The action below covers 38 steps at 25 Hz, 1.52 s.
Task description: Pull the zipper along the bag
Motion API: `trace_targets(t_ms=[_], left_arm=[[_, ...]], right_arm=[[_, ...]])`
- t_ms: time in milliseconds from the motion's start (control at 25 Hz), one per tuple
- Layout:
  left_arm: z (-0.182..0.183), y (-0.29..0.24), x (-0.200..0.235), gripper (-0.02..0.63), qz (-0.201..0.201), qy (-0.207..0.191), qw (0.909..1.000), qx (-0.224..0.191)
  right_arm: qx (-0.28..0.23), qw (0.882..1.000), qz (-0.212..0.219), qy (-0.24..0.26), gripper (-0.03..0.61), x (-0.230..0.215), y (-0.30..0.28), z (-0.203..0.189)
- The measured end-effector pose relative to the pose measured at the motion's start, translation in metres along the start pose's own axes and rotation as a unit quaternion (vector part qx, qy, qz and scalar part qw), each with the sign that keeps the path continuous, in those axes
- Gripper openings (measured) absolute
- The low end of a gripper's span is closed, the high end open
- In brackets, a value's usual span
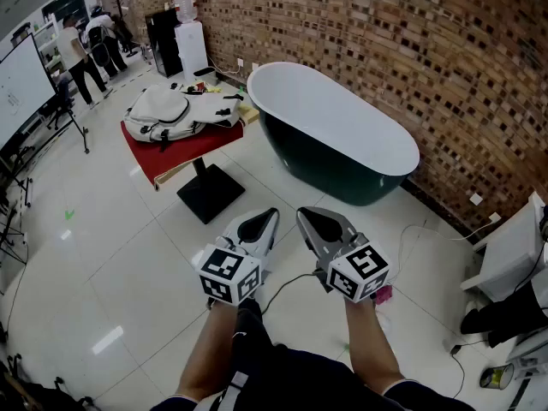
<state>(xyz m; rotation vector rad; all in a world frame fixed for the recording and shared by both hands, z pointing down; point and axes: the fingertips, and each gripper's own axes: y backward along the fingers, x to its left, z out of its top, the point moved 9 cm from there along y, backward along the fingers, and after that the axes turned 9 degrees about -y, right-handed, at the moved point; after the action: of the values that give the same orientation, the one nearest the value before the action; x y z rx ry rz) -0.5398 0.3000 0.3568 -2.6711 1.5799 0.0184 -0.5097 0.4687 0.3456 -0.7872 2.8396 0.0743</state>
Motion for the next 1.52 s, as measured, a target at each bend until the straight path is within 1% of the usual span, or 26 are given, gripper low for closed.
trace_targets(t_ms=[160,280,440,600,760,960,1080,1320,1440,1520], left_arm=[[-0.005,-0.027,0.025,0.002,-0.002,-0.005,1.0000,0.005],[-0.012,-0.051,0.055,0.002,-0.002,-0.002,1.0000,0.008],[-0.015,-0.091,0.104,0.002,-0.008,0.007,0.9999,0.008],[-0.012,-0.135,0.160,0.002,-0.007,-0.004,1.0000,0.005],[-0.013,-0.172,0.220,0.002,0.001,-0.016,0.9998,0.012],[-0.021,-0.212,0.283,0.002,0.010,0.003,0.9998,0.017],[-0.026,-0.235,0.310,0.002,0.019,0.012,0.9995,0.024],[-0.038,-0.286,0.354,0.002,0.059,0.024,0.9970,0.045],[-0.046,-0.314,0.376,0.002,0.102,0.017,0.9924,0.067],[-0.054,-0.335,0.391,0.002,0.131,0.022,0.9888,0.068]], right_arm=[[-0.005,1.000,-0.008,0.002,0.006,-0.027,-0.023,0.001],[-0.004,1.000,-0.017,0.000,0.006,-0.051,-0.052,0.001],[0.011,1.000,-0.024,0.000,0.006,-0.086,-0.101,0.002],[0.011,1.000,-0.029,0.000,0.006,-0.124,-0.158,0.011],[0.009,0.999,-0.038,-0.012,0.006,-0.158,-0.217,0.020],[0.013,0.999,-0.039,-0.021,0.006,-0.199,-0.280,0.025],[0.020,0.999,-0.029,-0.023,0.006,-0.225,-0.312,0.028],[0.028,0.999,0.009,-0.022,0.006,-0.287,-0.370,0.037],[0.049,0.998,0.042,0.002,0.006,-0.322,-0.404,0.035],[0.063,0.995,0.070,0.015,0.006,-0.345,-0.427,0.036]])
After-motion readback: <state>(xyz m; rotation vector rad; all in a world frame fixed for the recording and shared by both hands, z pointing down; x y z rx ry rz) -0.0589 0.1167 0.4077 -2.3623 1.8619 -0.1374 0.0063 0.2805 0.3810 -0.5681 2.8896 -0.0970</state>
